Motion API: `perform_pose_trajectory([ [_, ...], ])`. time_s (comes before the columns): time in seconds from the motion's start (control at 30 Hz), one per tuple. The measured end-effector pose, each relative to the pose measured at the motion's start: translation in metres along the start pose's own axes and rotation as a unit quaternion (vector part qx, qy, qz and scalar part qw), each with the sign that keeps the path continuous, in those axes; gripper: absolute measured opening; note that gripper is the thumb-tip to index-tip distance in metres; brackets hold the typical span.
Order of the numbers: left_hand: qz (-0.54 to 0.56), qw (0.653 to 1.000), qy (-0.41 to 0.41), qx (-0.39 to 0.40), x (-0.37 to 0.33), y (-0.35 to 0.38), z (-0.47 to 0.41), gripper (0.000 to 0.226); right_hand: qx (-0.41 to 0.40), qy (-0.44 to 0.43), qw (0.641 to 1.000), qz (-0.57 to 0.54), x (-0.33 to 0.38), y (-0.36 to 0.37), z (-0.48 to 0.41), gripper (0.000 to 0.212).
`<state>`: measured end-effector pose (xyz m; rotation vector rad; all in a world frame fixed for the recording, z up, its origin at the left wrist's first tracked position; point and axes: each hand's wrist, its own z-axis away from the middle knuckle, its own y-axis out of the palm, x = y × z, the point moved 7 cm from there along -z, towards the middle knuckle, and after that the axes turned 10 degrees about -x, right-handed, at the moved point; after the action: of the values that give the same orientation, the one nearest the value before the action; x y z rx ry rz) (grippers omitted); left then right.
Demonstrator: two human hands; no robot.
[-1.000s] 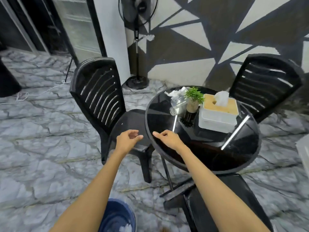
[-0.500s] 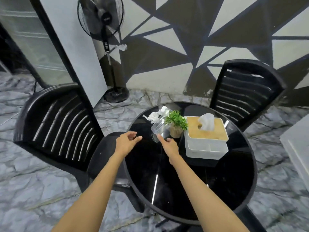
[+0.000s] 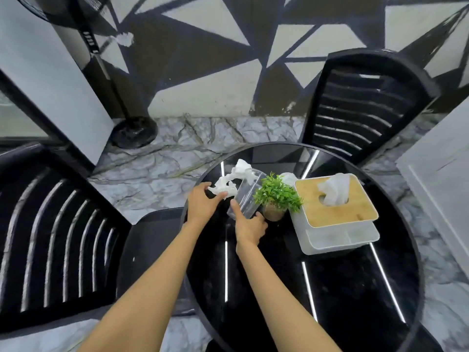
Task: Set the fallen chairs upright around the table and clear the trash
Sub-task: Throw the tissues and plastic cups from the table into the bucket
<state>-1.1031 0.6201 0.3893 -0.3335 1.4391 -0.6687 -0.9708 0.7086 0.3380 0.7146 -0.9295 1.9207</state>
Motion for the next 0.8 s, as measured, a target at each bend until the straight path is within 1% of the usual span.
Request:
perform_pose_trajectory([
  [0.1,-0.01,1.0,0.01,0.018,-0.003,0.018,-0.014,0.078,-0.052,0.005,0.999,0.013,-0.002,0.0,-0.003,0.096],
  [0.17,-0.032,0.999,0.024,0.034,-0.004,0.03,-0.024,0.081,-0.074,0.007,0.997,0.022,-0.004,0.001,-0.005,0.094],
  [0.2,-0.048,0.997,0.039,0.042,-0.005,0.035,-0.027,0.077,-0.081,0.005,0.996,0.032,-0.003,0.001,-0.005,0.092],
  [0.3,-0.056,0.995,0.067,0.045,-0.004,0.043,-0.032,0.054,-0.09,0.001,0.995,0.051,-0.002,0.003,-0.007,0.082],
  [0.37,-0.043,0.997,0.055,0.035,0.001,0.042,-0.033,0.038,-0.089,0.002,0.995,0.045,-0.002,0.003,-0.008,0.077],
  [0.4,-0.039,0.998,0.051,0.025,0.004,0.039,-0.033,0.035,-0.086,0.0,0.995,0.042,-0.003,0.003,-0.008,0.076],
  [0.5,-0.036,0.998,0.046,0.011,0.013,0.03,-0.031,0.032,-0.062,-0.008,0.997,0.033,-0.005,0.0,-0.006,0.074],
  [0.6,-0.014,1.0,0.02,-0.006,0.021,0.017,-0.023,0.028,-0.024,-0.022,0.999,0.011,-0.005,-0.003,-0.002,0.073],
  [0.7,0.0,0.999,0.0,-0.045,0.025,0.002,-0.005,0.036,0.026,-0.044,0.999,0.009,-0.005,-0.006,0.004,0.07],
  [0.8,0.018,0.996,-0.029,-0.079,0.031,-0.015,0.026,0.036,0.084,-0.064,0.994,0.013,-0.011,-0.019,0.015,0.071],
])
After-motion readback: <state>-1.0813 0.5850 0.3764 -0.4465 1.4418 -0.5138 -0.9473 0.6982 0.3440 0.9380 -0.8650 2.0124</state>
